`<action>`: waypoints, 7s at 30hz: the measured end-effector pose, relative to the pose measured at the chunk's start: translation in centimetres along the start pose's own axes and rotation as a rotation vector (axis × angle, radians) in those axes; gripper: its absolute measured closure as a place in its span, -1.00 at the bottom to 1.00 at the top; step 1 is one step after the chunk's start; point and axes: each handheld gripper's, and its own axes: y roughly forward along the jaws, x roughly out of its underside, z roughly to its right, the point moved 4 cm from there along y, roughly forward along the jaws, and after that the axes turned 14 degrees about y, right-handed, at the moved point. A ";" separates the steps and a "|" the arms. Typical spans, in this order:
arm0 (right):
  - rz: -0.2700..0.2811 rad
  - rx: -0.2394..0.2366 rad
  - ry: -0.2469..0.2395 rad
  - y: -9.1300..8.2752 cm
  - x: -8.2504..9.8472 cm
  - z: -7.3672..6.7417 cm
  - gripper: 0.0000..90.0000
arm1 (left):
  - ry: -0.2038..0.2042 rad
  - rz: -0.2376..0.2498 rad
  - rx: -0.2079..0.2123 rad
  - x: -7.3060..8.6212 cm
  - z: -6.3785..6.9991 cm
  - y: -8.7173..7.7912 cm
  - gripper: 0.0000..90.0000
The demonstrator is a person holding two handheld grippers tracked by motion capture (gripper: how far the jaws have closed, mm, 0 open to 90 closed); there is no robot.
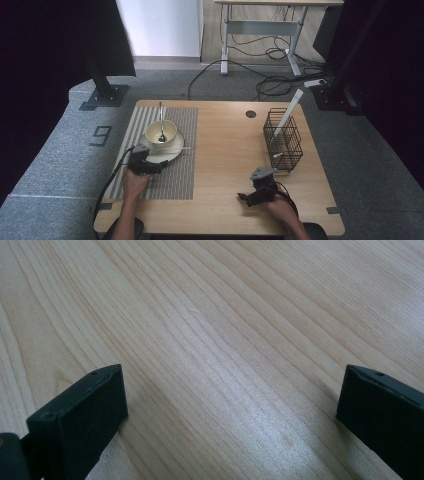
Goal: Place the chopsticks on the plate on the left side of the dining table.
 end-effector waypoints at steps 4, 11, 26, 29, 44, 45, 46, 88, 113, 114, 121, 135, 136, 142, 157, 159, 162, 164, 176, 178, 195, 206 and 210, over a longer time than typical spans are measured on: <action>0.000 0.000 0.000 0.0 0.0 0.0 -1.00 | 0.002 -0.001 0.000 0.0 0.1 0.0 -1.00; 0.000 0.000 0.000 0.0 0.0 0.0 -1.00 | 0.010 0.010 0.015 -0.2 0.4 -0.3 -1.00; -0.002 -0.003 -0.001 -0.1 0.1 -0.1 -1.00 | 0.038 0.031 0.048 -0.7 1.5 -0.8 -1.00; 0.000 -0.002 -0.001 -0.2 0.2 -0.1 -1.00 | 0.050 0.032 0.053 -0.9 1.9 -0.9 -1.00; -0.001 0.001 0.004 -0.9 0.9 -0.1 -1.00 | 0.106 0.057 0.113 -2.9 4.3 -1.1 -1.00; -0.001 0.001 0.002 -0.9 1.0 -0.1 -1.00 | 0.116 0.054 0.113 -3.1 4.5 -1.1 -1.00; 0.000 0.002 0.003 -1.0 1.0 -0.1 -1.00 | 0.125 0.051 0.114 -3.4 4.7 -1.1 -1.00; 0.007 0.024 0.030 -3.9 3.8 0.4 -1.00 | 0.247 0.108 0.286 -11.5 11.8 0.2 -1.00; 0.008 0.024 0.029 -3.8 3.8 0.4 -1.00 | 0.319 0.117 0.403 -18.8 17.4 2.2 -0.97; 0.008 0.024 0.030 -3.8 3.8 0.4 -1.00 | 0.323 0.117 0.411 -19.1 17.6 2.3 -0.97; 0.008 0.024 0.031 -3.8 3.8 0.4 -1.00 | 0.374 0.117 0.437 -21.0 19.3 2.9 -0.90; 0.006 0.025 0.033 -3.8 3.8 0.4 -1.00 | 0.437 0.127 0.498 -23.8 22.7 4.5 -0.79; 0.006 0.024 0.033 -3.8 3.8 0.4 -1.00 | 0.441 0.128 0.501 -23.9 23.0 4.6 -0.79; 0.005 0.024 0.032 -3.8 3.8 0.4 -1.00 | 0.454 0.140 0.531 -24.8 24.4 5.3 -0.74; 0.006 0.023 0.032 -3.8 3.7 0.4 -1.00 | 0.510 0.132 0.563 -26.2 27.6 7.5 -0.70; 0.005 0.023 0.031 -3.8 3.7 0.4 -1.00 | 0.527 0.123 0.550 -26.3 27.7 7.8 -0.68; 0.005 0.022 0.031 -3.8 3.7 0.4 -1.00 | 0.553 0.118 0.531 -26.4 28.0 8.1 -0.61; 0.005 0.023 0.031 -3.8 3.7 0.4 -1.00 | 0.558 0.129 0.519 -26.5 28.0 8.1 -0.49; 0.005 0.022 0.030 -3.8 3.7 0.4 -1.00 | 0.588 0.154 0.463 -27.0 27.2 7.7 0.28; 0.005 0.022 0.030 -3.8 3.7 0.4 -1.00 | 0.593 0.157 0.451 -27.0 27.1 7.6 0.39; 0.004 0.021 0.028 -3.8 3.7 0.4 -1.00 | 0.602 0.172 0.359 -27.5 26.4 7.7 0.84; 0.004 0.021 0.025 -3.8 3.7 0.4 -1.00 | 0.587 0.192 0.407 -28.1 25.8 6.1 0.84; 0.004 0.021 0.025 -3.8 3.7 0.4 -1.00 | 0.555 0.211 0.431 -28.2 25.1 5.3 0.84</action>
